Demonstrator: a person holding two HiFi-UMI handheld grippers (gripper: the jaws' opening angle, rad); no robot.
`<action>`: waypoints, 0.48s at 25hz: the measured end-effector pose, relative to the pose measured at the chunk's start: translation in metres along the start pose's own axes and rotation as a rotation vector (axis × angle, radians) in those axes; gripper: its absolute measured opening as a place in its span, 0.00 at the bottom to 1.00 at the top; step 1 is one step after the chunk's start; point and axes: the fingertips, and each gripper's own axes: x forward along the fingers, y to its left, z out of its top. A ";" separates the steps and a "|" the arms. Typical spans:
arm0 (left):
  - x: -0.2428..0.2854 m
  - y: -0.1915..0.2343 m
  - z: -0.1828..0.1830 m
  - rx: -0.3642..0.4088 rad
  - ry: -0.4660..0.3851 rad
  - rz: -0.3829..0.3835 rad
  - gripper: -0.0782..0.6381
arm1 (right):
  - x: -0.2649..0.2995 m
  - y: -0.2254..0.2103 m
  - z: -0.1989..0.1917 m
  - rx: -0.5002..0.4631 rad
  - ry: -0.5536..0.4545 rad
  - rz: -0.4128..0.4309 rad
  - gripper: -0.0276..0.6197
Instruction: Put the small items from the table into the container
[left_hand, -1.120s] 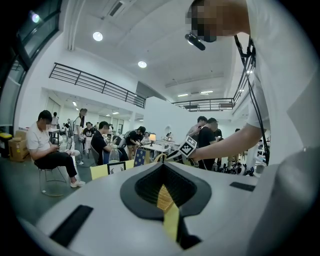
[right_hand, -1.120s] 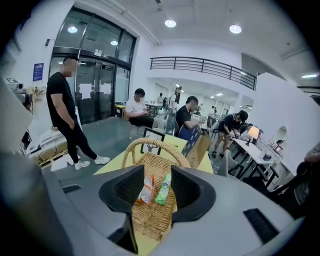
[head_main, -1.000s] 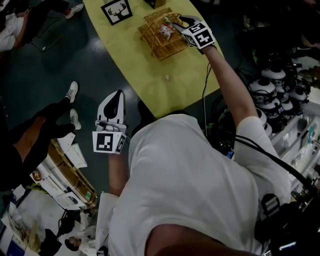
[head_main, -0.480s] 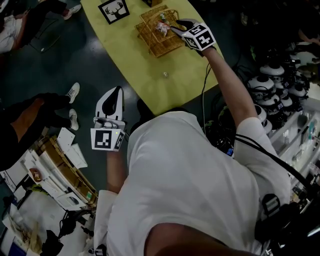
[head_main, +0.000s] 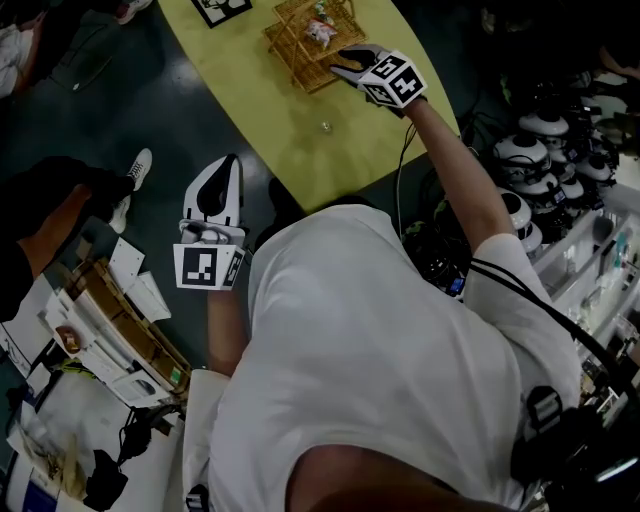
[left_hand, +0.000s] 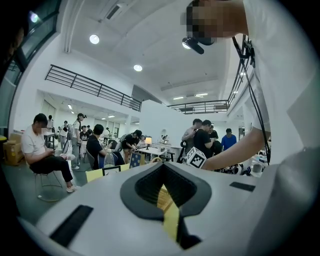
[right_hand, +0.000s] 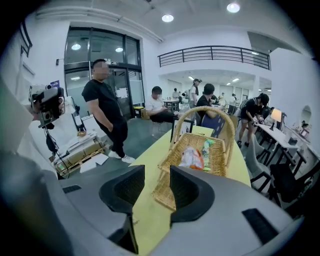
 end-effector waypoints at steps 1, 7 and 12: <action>-0.001 0.000 -0.001 -0.001 0.003 0.001 0.12 | 0.002 0.007 -0.006 0.000 0.008 0.015 0.30; -0.016 -0.002 -0.006 -0.010 0.032 0.012 0.12 | 0.016 0.045 -0.046 -0.009 0.076 0.102 0.30; -0.016 -0.007 -0.019 -0.030 0.074 0.039 0.12 | 0.036 0.063 -0.097 -0.008 0.155 0.162 0.30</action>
